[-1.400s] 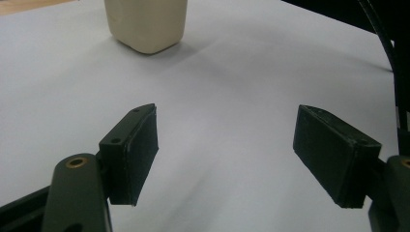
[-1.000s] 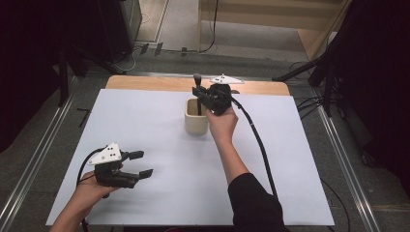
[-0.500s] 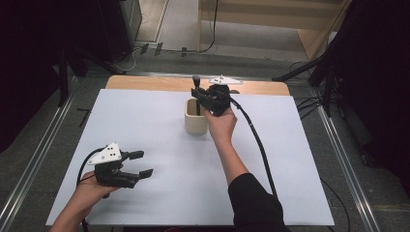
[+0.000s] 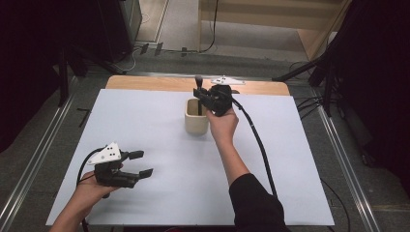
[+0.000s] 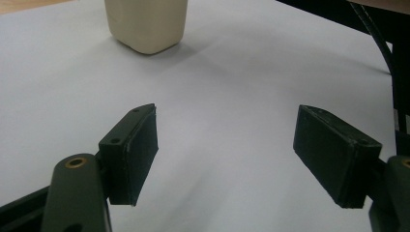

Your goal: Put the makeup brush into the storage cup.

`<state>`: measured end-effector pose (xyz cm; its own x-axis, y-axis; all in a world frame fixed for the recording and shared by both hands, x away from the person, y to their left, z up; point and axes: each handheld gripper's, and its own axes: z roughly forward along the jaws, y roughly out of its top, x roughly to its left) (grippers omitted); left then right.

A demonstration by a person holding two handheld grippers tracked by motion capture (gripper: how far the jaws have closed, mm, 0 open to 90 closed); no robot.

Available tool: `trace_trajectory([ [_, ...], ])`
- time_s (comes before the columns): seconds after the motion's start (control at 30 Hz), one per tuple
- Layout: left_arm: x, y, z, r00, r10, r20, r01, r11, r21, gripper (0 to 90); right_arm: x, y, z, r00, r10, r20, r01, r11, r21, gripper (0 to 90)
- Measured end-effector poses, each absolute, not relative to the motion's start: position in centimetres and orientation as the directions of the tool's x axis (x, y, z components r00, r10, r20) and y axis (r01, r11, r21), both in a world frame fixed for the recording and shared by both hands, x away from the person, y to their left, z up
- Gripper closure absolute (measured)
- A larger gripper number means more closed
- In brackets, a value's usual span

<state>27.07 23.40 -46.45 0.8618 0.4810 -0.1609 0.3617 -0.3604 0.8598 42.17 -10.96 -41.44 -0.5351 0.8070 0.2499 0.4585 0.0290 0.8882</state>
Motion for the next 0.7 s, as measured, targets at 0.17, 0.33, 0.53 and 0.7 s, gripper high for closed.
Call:
trace_trajectory([
  [0.17,27.05,23.42,-46.42,0.861,0.482,-0.162,0.362,-0.357,0.861,24.8,42.3,-10.94,-41.52,-0.536,0.818,0.209,0.433,0.054,0.9,26.9],
  [0.33,27.05,23.41,-46.4,0.861,0.482,-0.161,0.361,-0.357,0.861,24.8,42.18,-11.23,-41.58,-0.531,0.831,0.168,0.444,0.104,0.89,21.9],
  [0.53,27.05,23.43,-46.41,0.861,0.483,-0.162,0.362,-0.356,0.862,24.7,41.92,-11.66,-41.51,-0.562,0.8,0.208,0.465,0.097,0.88,21.9],
  [0.7,27.07,23.47,-46.4,0.859,0.485,-0.163,0.363,-0.355,0.861,24.7,41.36,-11.67,-41.38,-0.589,0.784,0.196,0.462,0.127,0.878,22.0],
])
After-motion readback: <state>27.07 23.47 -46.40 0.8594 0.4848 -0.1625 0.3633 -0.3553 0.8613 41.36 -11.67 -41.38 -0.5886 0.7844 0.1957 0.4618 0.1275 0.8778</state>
